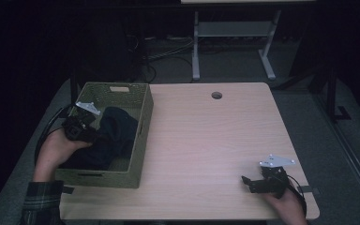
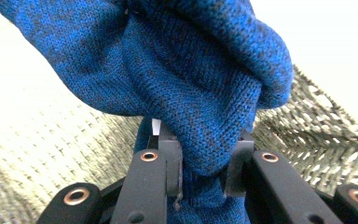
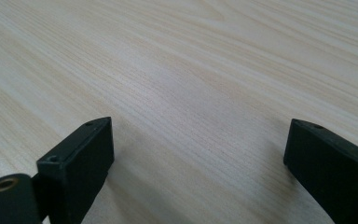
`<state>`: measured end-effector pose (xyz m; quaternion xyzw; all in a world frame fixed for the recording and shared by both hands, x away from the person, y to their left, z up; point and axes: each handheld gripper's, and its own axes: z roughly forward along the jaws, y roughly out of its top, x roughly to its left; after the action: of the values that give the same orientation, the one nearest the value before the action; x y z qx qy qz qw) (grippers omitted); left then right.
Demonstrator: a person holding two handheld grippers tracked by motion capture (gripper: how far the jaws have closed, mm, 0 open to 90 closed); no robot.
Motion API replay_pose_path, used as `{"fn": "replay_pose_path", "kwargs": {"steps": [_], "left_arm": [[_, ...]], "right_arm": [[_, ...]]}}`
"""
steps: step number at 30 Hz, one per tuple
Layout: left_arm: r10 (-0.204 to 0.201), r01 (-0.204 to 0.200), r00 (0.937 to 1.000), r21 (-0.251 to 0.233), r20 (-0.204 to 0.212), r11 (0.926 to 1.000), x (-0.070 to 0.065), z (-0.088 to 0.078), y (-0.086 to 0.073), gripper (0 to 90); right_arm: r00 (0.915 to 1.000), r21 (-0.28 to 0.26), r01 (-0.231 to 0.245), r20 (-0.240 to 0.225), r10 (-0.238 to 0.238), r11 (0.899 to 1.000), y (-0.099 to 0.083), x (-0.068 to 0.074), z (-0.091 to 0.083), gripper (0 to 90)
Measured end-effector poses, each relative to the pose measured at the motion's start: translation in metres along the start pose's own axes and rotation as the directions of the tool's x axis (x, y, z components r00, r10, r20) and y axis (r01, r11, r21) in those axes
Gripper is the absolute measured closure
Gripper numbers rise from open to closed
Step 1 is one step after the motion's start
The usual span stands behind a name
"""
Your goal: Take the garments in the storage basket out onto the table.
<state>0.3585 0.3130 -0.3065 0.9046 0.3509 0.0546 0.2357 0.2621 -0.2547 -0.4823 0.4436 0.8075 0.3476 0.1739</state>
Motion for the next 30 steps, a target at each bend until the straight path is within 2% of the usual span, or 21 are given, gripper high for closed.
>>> {"fn": "replay_pose_path", "kwargs": {"steps": [3, 9, 18, 25, 30], "left_arm": [[0.008, -0.008, 0.9998, -0.021, -0.015, 0.9997, 0.0, -0.014, 0.004, 74.2], [-0.005, 0.004, 0.9999, -0.06, -0.011, 0.9982, 0.001, -0.032, 0.01, 74.2], [-0.006, 0.004, 0.9998, -0.107, -0.017, 0.9942, -0.001, -0.049, 0.02, 74.4], [0.013, -0.011, 0.9999, -0.145, 0.009, 0.9893, -0.006, -0.063, 0.032, 74.7], [0.029, -0.028, 0.9995, -0.154, 0.007, 0.9877, -0.011, -0.068, 0.04, 74.7]], "right_arm": [[1.0, 0.001, -0.002, -0.001, 0.002, 1.0, 0.0, 0.0, 0.0, 8.0], [1.0, 0.0, 0.001, -0.001, -0.001, 1.0, 0.0, 0.0, 0.0, 8.0], [1.0, 0.0, -0.002, -0.002, 0.002, 1.0, 0.0, 0.0, 0.0, 8.0], [1.0, 0.0, 0.0, -0.001, 0.0, 1.0, 0.0, 0.0, 0.0, 8.1], [1.0, 0.0, 0.0, -0.001, 0.0, 1.0, 0.0, 0.0, 0.0, 8.0]]}}
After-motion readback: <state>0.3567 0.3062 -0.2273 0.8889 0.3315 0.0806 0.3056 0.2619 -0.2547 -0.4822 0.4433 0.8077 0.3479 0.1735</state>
